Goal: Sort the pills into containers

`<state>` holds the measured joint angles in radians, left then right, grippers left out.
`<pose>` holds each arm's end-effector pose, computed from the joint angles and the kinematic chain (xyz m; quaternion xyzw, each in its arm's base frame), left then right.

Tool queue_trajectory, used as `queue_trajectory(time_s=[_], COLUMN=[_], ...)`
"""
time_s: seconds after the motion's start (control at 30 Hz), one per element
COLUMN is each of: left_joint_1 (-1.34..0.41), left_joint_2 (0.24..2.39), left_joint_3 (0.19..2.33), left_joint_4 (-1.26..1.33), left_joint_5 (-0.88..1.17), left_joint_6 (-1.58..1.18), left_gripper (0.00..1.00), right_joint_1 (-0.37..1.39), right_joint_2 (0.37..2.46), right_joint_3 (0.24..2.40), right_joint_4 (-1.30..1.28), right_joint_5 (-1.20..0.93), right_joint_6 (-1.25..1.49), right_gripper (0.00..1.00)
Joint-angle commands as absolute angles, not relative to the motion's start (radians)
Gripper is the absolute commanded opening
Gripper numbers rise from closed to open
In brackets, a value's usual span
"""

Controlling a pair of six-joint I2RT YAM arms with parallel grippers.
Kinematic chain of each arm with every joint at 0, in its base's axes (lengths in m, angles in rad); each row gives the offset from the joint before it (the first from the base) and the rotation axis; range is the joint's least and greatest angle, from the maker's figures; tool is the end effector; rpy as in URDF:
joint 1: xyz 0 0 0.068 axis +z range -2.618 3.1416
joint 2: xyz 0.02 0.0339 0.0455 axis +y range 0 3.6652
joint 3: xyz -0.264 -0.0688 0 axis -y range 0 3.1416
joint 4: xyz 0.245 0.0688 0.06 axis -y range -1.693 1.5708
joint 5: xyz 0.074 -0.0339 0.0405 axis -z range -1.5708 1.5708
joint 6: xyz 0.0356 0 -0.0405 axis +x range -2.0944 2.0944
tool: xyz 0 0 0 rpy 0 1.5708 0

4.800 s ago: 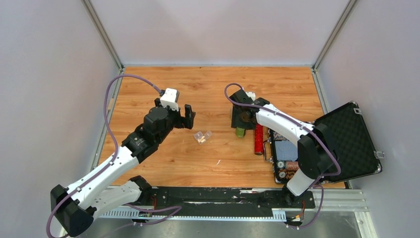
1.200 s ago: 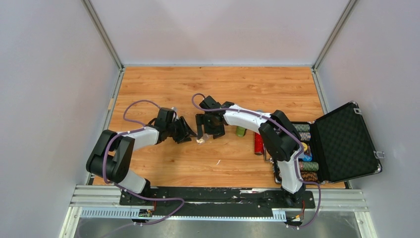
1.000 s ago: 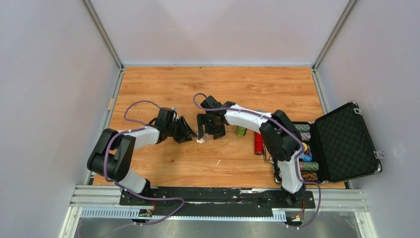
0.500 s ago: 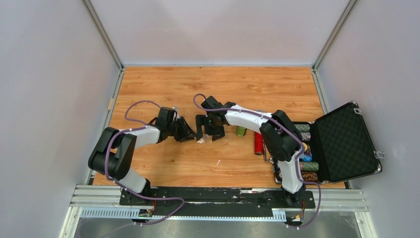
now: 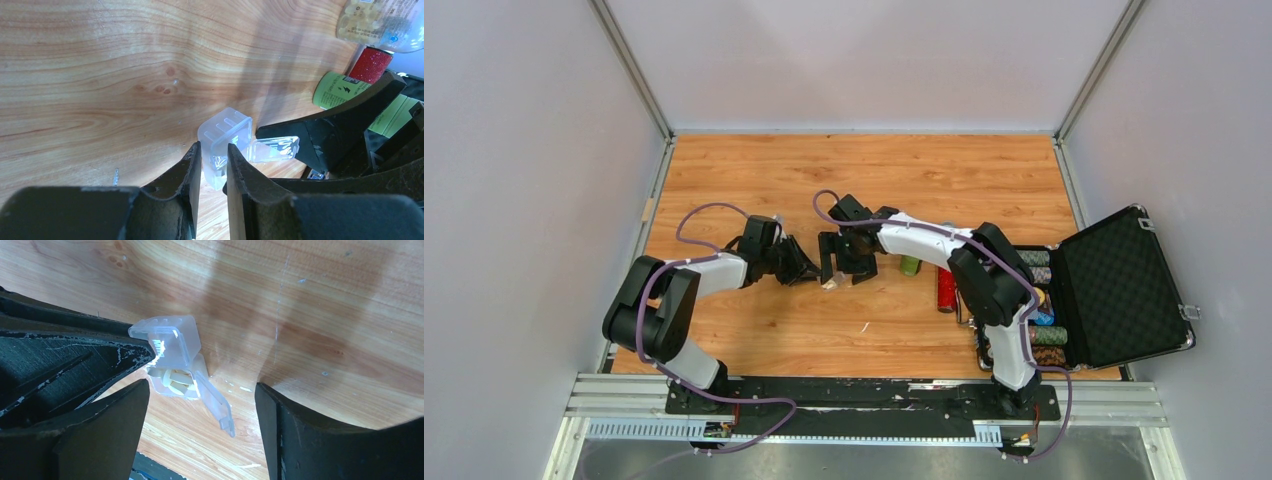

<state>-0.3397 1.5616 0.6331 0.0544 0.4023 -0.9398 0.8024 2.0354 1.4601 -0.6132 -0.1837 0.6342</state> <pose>0.2602 -0.1067 0.1354 -0.2071 0.9000 -0.3503 0.1562 0.2852 0.3045 0.1654 -0.0995 0.9727 0.1923 0.0832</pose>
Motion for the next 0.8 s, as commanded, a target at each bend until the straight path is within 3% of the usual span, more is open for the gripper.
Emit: queue_trajectory(time_s=[0.0, 0.2, 0.4, 0.77], left_joint_1=[-0.337, -0.337, -0.337, -0.337], left_joint_2=[1.596, 1.601, 1.599, 1.591], left_joint_3=[0.637, 0.636, 0.635, 0.637], left_joint_4=[0.005, 0.005, 0.005, -0.029], left_joint_5=[0.34, 0.339, 0.331, 0.324], left_joint_6=[-0.928, -0.933, -0.934, -0.935], left_gripper=[0.28, 0.25, 0.23, 0.23], right_joint_1=[0.819, 0.823, 0.822, 0.816], right_joint_2=[2.045, 2.033, 1.995, 1.926], right_joint_3=[1.44, 1.404, 1.371, 1.391], right_joint_4=[-0.58, -0.574, -0.546, -0.542], right_joint_5=[-0.107, -0.038, -0.007, -0.045], right_joint_6=[0.614, 0.613, 0.612, 0.622], right_gripper=[0.79, 0.74, 0.47, 0.6])
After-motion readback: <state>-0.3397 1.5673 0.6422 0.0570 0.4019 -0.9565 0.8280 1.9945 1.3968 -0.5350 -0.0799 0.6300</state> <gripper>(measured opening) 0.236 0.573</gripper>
